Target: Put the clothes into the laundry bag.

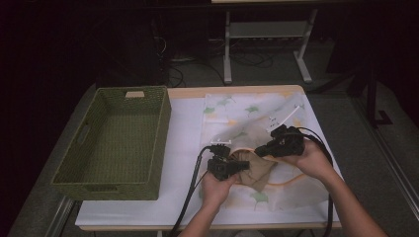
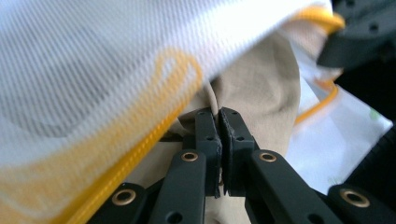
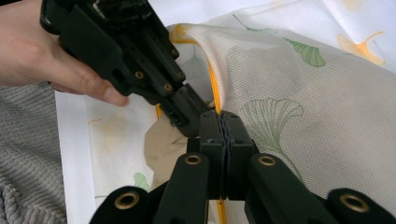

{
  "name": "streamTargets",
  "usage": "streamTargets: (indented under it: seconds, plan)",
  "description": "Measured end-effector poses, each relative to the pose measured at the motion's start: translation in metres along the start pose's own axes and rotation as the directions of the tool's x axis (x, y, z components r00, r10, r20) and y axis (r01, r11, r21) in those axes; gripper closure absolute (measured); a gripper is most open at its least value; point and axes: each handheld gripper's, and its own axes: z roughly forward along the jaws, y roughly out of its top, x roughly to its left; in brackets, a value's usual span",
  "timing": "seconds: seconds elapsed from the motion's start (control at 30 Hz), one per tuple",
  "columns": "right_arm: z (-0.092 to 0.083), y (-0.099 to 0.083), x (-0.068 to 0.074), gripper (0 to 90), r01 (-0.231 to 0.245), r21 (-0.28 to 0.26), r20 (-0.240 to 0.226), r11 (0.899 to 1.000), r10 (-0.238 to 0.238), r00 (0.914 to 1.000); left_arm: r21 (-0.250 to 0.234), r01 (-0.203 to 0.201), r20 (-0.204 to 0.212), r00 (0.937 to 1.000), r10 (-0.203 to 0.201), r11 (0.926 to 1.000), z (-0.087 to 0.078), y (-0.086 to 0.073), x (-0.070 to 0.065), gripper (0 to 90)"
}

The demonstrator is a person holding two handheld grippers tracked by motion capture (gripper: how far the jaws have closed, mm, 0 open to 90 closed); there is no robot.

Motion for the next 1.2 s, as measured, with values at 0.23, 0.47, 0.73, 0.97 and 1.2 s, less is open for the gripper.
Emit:
streamTargets:
  seconds: [0.23,0.47,0.73,0.97,1.2]
  plan:
    - [-0.001,-0.002,-0.002,88.1,-0.011,-0.001,0.001,1.000,0.011,0.9999,0.014,-0.021,0.018,0.9996,0.021,0.9997,-0.006,-0.004,0.000,84.1]
    - [0.000,-0.004,-0.003,87.9,-0.013,-0.008,0.002,1.000,0.013,0.9999,0.054,-0.042,0.019,0.9990,0.041,0.9977,-0.018,-0.017,-0.003,53.6]
    - [0.000,-0.004,-0.003,87.9,-0.016,-0.001,0.001,1.000,0.016,0.9999,0.099,-0.021,0.001,0.9998,0.021,0.9948,-0.010,-0.031,0.002,50.9]
    - [0.003,-0.004,-0.004,87.9,-0.016,0.004,-0.011,1.000,0.016,0.9998,0.071,0.026,0.032,0.9991,-0.029,0.9971,0.004,-0.028,0.006,73.5]
    - [0.001,-0.009,-0.005,87.9,-0.018,0.000,-0.013,1.000,0.018,0.9998,0.045,0.039,0.023,0.9989,-0.040,0.9982,0.016,-0.022,0.006,84.1]
